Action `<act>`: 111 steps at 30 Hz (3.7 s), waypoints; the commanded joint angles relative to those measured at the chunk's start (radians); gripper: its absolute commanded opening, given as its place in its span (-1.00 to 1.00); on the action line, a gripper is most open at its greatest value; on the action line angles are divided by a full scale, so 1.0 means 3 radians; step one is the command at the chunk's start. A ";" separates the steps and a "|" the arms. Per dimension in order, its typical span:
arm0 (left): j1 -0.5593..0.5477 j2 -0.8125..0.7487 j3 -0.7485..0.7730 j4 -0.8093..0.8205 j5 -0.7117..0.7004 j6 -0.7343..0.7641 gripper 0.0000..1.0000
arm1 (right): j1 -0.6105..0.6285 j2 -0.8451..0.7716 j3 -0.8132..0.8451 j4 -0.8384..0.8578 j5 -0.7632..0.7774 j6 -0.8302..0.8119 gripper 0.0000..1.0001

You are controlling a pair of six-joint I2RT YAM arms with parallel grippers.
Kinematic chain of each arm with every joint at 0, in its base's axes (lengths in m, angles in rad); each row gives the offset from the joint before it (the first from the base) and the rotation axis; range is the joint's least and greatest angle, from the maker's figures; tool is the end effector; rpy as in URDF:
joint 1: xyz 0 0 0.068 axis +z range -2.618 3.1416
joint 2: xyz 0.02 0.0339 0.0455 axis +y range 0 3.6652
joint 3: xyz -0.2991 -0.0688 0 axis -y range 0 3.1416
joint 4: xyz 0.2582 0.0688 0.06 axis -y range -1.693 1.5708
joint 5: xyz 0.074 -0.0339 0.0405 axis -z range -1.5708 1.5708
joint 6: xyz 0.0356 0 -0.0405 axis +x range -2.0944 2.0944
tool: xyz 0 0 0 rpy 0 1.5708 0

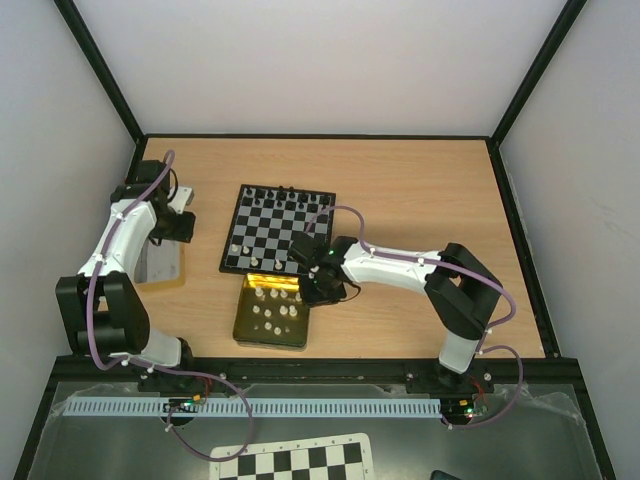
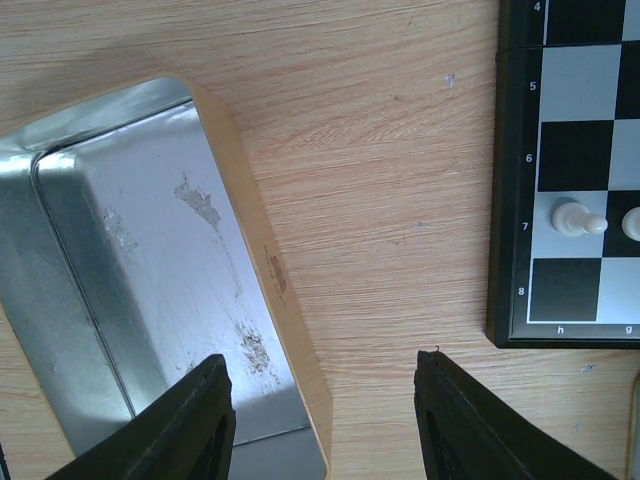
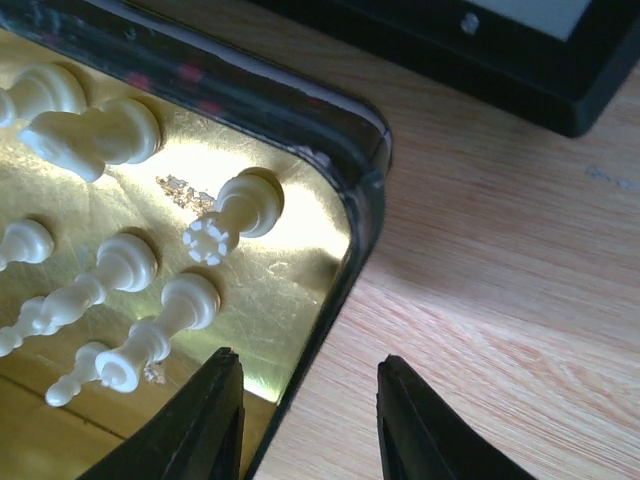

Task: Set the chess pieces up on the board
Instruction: Move the storage box to the center of the board.

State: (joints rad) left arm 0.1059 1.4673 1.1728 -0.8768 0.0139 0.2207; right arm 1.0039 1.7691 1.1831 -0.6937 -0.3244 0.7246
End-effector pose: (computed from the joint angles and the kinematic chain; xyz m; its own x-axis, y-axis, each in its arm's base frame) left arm 0.2946 0.0308 0.2925 -0.9158 0.1228 -0.3823 0.1027 0.9921 0.0727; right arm 0.1828 0.3082 0.2107 -0.9477 -0.3188 -0.0125 -0.2945 0.8590 0.4189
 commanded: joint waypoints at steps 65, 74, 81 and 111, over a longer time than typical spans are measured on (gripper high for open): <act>0.0025 0.0160 -0.0085 0.0260 0.0135 0.0037 0.09 | -0.1803 -0.0689 -0.0411 -0.1268 0.1109 -0.0461 -0.49; 0.0020 0.0242 -0.0065 0.0300 0.0178 0.0017 0.10 | -0.1913 -0.0221 -0.0013 -0.1141 0.1215 -0.0447 -0.49; 0.0023 0.0215 -0.0100 0.0312 0.0121 0.0049 0.11 | -0.2001 -0.0098 0.0022 -0.1030 0.1287 -0.0396 -0.51; -0.0050 0.0639 0.0346 0.0357 0.0154 -0.0016 0.08 | -0.2303 -0.0273 0.0954 -0.1349 0.1638 -0.0245 -0.13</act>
State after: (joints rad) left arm 0.1047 1.6024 1.1934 -0.7738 0.0521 0.2344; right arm 0.3172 1.6928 1.4300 -1.0504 0.1493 0.6388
